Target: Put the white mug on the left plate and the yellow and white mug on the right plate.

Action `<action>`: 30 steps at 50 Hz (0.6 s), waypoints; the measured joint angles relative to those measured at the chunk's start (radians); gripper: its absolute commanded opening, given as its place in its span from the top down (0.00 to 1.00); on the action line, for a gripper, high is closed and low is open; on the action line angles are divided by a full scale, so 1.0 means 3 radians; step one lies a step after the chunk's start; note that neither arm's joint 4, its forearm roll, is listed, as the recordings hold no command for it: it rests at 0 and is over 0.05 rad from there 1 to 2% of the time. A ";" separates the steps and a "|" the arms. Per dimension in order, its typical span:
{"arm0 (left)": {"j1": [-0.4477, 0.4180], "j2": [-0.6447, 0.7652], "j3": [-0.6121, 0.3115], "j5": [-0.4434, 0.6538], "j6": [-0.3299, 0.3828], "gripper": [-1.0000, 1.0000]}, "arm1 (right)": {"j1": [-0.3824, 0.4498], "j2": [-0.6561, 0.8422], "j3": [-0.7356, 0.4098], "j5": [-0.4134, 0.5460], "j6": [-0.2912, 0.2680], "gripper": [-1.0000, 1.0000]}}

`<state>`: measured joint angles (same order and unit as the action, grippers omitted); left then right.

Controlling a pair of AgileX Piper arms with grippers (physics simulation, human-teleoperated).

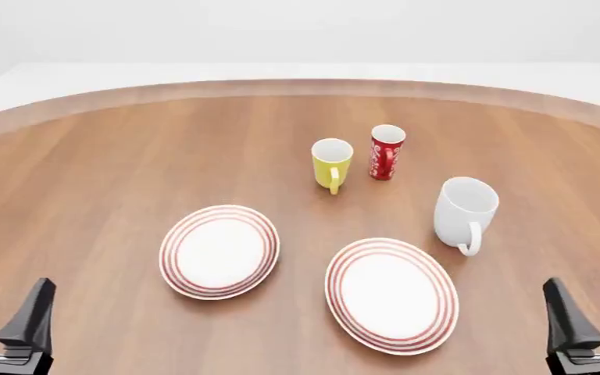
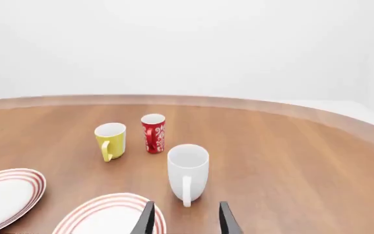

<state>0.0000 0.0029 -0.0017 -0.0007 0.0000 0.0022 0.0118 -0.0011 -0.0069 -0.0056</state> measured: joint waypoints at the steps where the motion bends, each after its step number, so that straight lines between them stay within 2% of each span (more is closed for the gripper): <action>1: 0.0000 0.0001 -0.0001 0.0000 0.0000 0.00 | 0.0004 0.0012 0.0000 -0.0007 -0.0009 0.00; 18: 0.0000 0.0013 -0.0007 -0.0003 0.0000 0.00 | 0.0090 0.0275 -0.0004 -0.0178 -0.0160 0.00; 30: 0.0000 0.0015 -0.0008 -0.0004 0.0000 0.00 | 0.0169 0.0719 -0.0017 -0.0535 -0.0224 0.00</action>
<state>0.0000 0.0073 -0.0042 -0.0018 0.0000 0.0529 0.2275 -0.0061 -0.1673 -0.0729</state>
